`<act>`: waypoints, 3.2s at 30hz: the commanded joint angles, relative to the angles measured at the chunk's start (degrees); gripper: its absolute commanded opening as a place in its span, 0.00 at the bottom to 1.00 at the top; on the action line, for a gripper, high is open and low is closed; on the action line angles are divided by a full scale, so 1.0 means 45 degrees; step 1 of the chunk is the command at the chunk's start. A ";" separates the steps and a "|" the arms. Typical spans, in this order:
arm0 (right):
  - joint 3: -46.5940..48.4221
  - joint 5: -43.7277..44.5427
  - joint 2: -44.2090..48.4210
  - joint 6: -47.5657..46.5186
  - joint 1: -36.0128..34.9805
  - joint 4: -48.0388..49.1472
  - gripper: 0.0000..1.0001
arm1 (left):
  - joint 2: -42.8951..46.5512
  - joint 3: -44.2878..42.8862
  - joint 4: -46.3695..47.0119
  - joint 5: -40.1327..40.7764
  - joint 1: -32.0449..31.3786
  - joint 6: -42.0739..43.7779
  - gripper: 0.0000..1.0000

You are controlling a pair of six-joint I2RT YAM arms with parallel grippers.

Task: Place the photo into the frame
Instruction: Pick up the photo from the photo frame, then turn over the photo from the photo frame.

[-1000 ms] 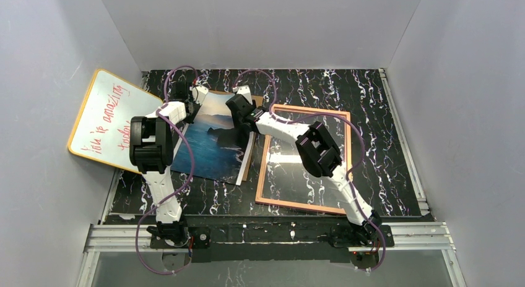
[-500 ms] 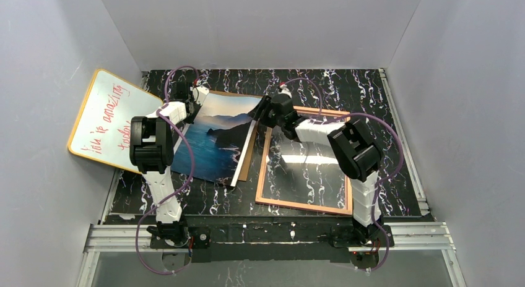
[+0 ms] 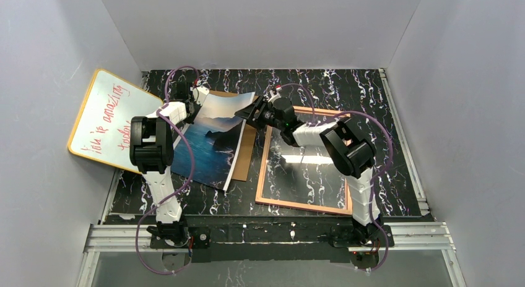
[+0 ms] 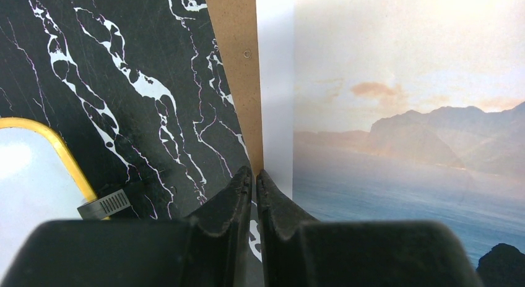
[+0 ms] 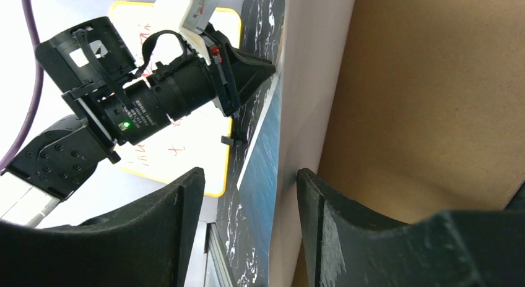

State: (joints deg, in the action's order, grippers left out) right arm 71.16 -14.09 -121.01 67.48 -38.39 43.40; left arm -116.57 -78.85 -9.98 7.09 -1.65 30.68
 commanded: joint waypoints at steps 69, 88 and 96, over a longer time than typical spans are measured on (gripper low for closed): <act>0.1073 0.4069 0.8382 -0.0753 0.1654 -1.7874 0.12 | 0.4671 -0.0910 -0.7884 -0.3494 0.1011 -0.0089 0.50; 0.0952 0.7720 0.7446 -0.2045 0.1703 -1.6116 0.01 | 0.4497 -0.0566 -0.7575 -0.3246 0.1012 0.0038 0.50; 0.1711 0.7711 0.6592 -0.3731 0.1715 -1.6502 0.01 | 0.4310 -0.0623 -0.7587 -0.3158 0.1011 0.0065 0.49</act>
State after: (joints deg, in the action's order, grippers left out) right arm 75.46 18.94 -90.61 55.55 -30.76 -31.53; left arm -98.56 -81.80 -43.31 -7.60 3.09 30.48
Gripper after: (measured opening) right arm 0.029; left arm 0.497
